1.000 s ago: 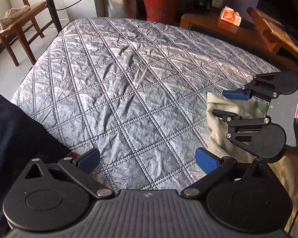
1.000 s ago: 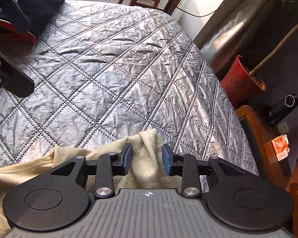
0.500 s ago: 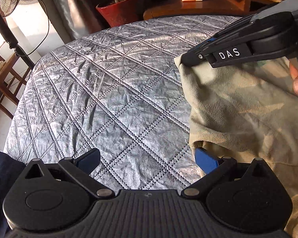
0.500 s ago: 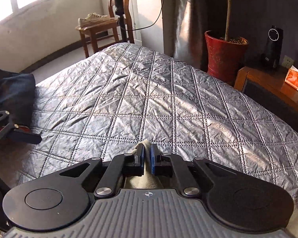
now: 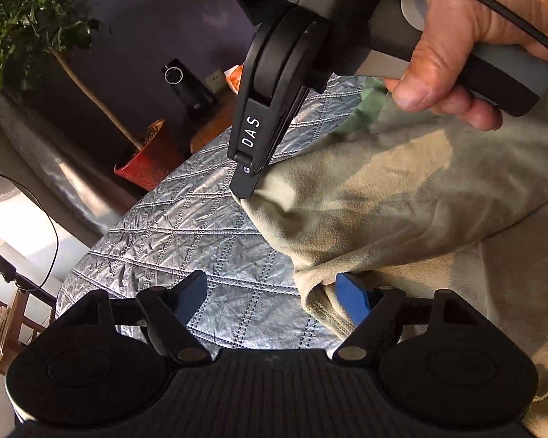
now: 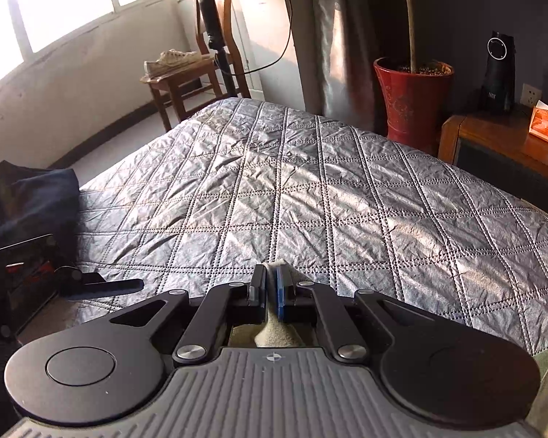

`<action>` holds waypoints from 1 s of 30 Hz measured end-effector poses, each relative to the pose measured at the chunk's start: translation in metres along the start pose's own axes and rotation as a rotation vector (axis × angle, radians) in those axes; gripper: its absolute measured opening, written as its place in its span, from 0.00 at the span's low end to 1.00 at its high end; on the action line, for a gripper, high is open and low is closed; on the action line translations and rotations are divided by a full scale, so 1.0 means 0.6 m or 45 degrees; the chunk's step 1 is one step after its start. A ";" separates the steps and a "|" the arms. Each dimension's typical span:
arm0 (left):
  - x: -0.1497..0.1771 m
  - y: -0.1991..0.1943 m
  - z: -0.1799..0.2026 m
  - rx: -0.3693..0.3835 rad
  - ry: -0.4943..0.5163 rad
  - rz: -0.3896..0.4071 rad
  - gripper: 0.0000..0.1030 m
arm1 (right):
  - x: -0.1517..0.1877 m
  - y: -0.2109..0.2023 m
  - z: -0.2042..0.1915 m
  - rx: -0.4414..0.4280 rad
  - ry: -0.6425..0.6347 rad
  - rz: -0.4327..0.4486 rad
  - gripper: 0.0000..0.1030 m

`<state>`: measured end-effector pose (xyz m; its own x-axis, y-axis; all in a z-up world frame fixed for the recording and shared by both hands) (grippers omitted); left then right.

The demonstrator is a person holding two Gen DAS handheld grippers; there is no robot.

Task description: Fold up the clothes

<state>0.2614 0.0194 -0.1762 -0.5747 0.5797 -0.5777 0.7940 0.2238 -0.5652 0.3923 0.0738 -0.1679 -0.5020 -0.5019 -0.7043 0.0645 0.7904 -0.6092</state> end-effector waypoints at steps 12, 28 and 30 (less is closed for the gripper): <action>-0.006 0.026 -0.012 0.236 -0.075 -0.041 0.24 | 0.010 -0.013 0.019 0.004 0.037 0.031 0.07; -0.005 0.006 0.007 0.131 0.003 -0.019 0.13 | -0.010 0.013 -0.028 0.066 -0.313 -0.144 0.23; -0.004 0.004 0.008 0.130 0.011 -0.016 0.13 | -0.011 0.029 -0.037 0.093 -0.382 -0.197 0.23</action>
<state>0.2637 0.0148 -0.1786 -0.5822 0.5842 -0.5654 0.7622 0.1502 -0.6297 0.3778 0.0987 -0.1656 -0.2353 -0.7036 -0.6705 0.0743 0.6748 -0.7342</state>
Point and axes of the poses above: each gripper's, at about its wrist camera, not at the fingertips, and y roughly the way its jaws point, z to its right, x to its underside, the point moved 4 cm from there along y, roughly the way its jaws point, and after that the axes turned 11 degrees about -x, right-handed, at the moved point
